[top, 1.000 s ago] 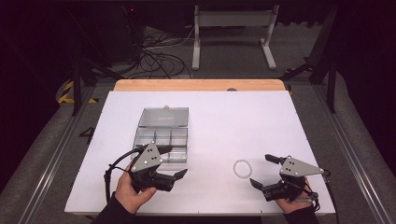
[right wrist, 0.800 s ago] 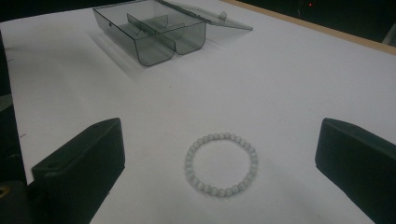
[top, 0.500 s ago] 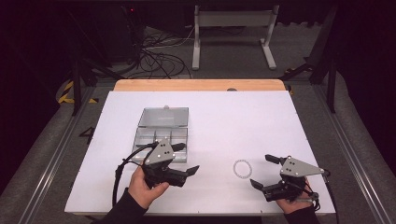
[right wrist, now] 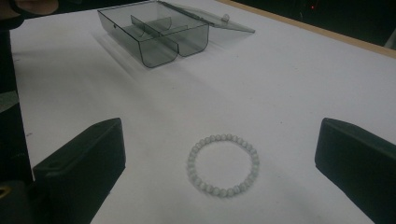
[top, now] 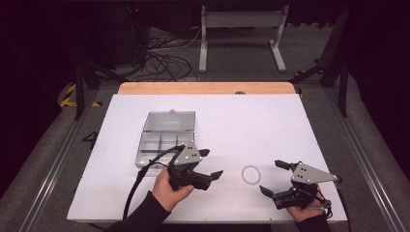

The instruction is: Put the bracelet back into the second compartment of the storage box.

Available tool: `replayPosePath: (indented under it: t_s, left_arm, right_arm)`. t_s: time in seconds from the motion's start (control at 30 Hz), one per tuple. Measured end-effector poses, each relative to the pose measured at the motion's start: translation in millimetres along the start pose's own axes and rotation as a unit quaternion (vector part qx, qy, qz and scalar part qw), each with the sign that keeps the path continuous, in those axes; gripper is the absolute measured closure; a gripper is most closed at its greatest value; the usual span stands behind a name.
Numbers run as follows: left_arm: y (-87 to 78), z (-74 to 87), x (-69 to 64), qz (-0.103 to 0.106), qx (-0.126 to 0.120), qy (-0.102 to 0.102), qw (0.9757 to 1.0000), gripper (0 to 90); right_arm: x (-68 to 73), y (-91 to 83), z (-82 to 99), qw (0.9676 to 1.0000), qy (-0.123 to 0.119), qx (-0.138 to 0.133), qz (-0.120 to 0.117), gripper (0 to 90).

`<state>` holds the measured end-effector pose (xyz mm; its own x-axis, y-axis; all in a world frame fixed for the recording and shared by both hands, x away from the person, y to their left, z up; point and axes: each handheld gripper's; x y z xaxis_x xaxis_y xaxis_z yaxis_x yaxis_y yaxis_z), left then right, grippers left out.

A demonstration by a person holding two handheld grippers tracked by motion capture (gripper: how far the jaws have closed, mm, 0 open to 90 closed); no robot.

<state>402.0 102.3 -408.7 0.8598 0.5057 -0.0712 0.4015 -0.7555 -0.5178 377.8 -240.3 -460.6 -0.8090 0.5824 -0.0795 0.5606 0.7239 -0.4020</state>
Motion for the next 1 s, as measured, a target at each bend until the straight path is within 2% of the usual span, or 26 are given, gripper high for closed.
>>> replayPosePath:
  t_s: [0.1, 0.4, 0.57, 0.6, 1.0]
  left_arm:
    - [8.1, -1.5, -1.1, 0.005, 0.001, -0.003, 1.0, 24.9]
    - [32.0, -0.8, -0.3, 0.002, 0.013, 0.006, 0.9999, 27.0]
    - [45.0, -0.2, 0.9, 0.004, 0.019, 0.004, 0.9998, 27.2]
    - [47.7, 0.0, 0.6, 0.006, 0.018, -0.002, 0.9998, 27.4]
    - [77.8, -1.2, -2.9, 0.016, 0.032, -0.003, 0.9994, 29.0]
  right_arm:
    - [0.0, -0.3, 0.0, 1.0, 0.002, -0.002, -0.002, 2.5]
    - [-0.3, -0.5, 0.3, 1.0, 0.003, -0.003, -0.006, 2.4]
    - [-0.7, -0.1, 0.7, 1.0, 0.002, -0.003, -0.008, 2.4]
    - [-0.7, 0.0, 0.8, 1.0, 0.002, -0.002, -0.008, 2.5]
    - [-0.8, -0.8, 1.2, 0.9999, 0.005, -0.004, -0.01, 2.4]
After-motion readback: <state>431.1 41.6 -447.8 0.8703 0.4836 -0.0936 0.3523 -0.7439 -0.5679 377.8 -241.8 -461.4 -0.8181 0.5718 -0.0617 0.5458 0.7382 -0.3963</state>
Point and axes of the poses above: each handheld gripper's, and its own axes: y roughly forward along the jaws, z roughly out of its underside, x roughly to its left, and after that the axes turned 3 degrees about -y, right-handed
